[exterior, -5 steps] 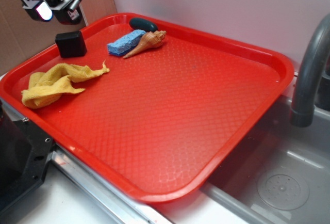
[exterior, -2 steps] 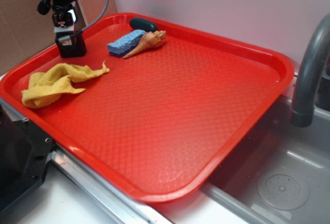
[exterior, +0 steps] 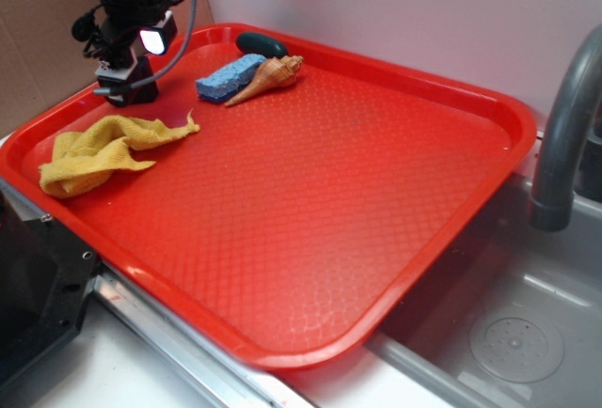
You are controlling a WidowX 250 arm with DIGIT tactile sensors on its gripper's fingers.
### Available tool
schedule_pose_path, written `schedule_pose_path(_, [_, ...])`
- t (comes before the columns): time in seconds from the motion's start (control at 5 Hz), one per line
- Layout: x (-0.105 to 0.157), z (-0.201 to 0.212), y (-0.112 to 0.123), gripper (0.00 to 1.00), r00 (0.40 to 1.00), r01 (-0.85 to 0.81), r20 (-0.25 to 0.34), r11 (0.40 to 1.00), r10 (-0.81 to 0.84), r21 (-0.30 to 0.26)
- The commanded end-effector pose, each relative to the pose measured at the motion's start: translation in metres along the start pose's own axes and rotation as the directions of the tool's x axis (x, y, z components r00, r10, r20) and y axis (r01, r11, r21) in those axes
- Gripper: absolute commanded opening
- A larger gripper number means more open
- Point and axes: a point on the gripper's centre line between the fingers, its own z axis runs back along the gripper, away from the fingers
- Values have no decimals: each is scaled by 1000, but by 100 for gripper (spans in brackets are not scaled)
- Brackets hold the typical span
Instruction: Grab the black box.
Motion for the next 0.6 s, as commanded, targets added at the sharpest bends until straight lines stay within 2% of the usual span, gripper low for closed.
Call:
schedule_pose_path(0.0, [-23, 12, 1, 100, 998, -67, 23, 997, 66, 43])
schedule_pose_path(0.4, [-20, 34, 12, 100, 994, -112, 20, 988, 110, 109])
